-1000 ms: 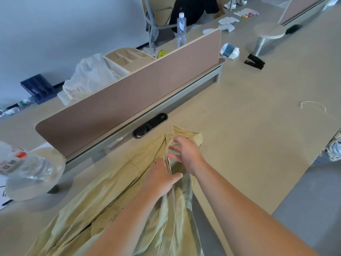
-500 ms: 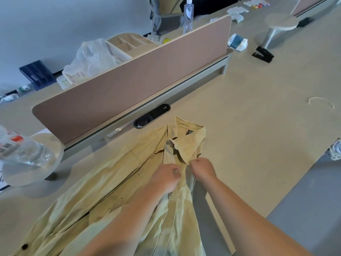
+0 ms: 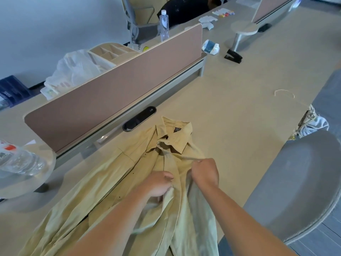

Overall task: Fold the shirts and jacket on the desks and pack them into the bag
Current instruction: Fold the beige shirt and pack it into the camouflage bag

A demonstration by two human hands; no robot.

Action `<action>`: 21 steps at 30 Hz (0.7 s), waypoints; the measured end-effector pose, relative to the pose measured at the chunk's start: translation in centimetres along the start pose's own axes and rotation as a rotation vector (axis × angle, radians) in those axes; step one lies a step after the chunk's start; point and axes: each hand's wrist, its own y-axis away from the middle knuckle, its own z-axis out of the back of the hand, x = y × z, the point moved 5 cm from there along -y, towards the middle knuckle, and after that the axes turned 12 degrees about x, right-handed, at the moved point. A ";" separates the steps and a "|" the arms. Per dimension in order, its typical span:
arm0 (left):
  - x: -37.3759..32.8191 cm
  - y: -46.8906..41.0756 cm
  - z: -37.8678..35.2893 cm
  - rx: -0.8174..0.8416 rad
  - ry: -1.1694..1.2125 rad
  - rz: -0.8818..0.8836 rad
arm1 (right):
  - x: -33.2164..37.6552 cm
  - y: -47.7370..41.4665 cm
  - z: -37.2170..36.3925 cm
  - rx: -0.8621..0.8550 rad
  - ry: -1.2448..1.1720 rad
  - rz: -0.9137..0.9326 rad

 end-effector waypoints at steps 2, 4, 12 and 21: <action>-0.4 0.5 -0.1 -0.013 0.078 -0.040 | 0.2 -0.2 2.0 -0.017 0.037 -0.012; -0.9 1.2 -0.4 -0.010 0.113 -0.088 | -0.1 -0.5 3.4 0.010 0.068 -0.047; 0.8 0.6 -1.5 -0.066 -0.050 -0.126 | -0.9 0.8 1.6 -0.058 0.296 0.032; 5.9 0.4 -1.5 -0.034 -0.163 0.017 | -1.2 1.2 -3.3 0.115 0.329 0.063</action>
